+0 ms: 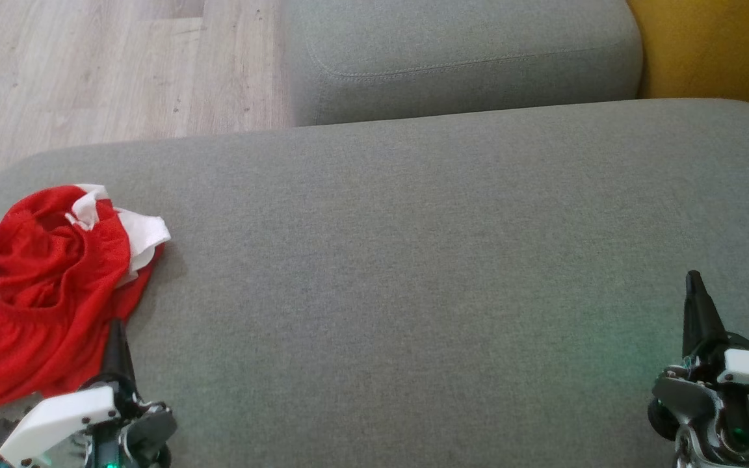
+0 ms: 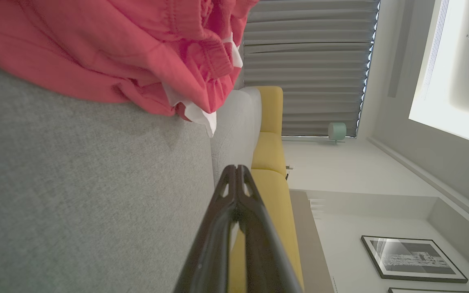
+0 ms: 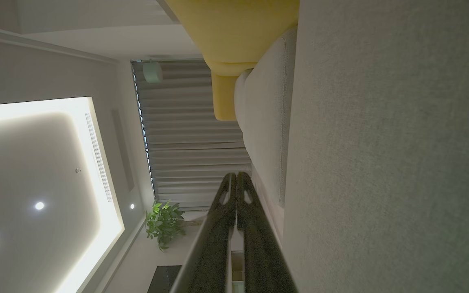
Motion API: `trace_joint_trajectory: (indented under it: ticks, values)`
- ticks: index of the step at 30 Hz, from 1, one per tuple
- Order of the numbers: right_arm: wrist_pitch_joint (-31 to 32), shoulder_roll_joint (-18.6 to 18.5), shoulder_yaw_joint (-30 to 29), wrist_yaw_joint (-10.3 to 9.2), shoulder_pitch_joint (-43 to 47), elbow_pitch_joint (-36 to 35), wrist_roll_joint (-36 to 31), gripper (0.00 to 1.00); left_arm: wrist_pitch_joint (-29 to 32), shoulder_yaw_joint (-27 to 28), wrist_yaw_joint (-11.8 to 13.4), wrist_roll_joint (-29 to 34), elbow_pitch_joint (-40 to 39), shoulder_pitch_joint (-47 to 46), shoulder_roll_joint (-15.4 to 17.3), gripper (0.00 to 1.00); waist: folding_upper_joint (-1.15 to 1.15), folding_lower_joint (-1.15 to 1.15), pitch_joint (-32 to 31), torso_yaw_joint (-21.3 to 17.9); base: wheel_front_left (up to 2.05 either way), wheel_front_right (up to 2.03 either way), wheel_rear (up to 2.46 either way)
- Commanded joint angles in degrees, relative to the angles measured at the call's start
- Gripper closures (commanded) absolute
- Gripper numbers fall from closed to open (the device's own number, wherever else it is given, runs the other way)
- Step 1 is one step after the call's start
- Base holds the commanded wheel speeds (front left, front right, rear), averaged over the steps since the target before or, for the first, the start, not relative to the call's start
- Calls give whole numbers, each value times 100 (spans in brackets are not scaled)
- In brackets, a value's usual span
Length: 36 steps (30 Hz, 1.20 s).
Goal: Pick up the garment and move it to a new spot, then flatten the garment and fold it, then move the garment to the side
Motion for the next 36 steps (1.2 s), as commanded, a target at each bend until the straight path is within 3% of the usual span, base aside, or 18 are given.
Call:
trace_joint_trajectory:
  ticks: [1,36]
  values:
    - [33,-31,122,-4,-274,-181,-7,100,40,202,-37,51,-161,-290,25,100,0,0,0,0,0,0,0]
    - [33,-31,122,-4,-274,-181,-7,100,40,202,-37,51,-161,-290,25,100,0,0,0,0,0,0,0]
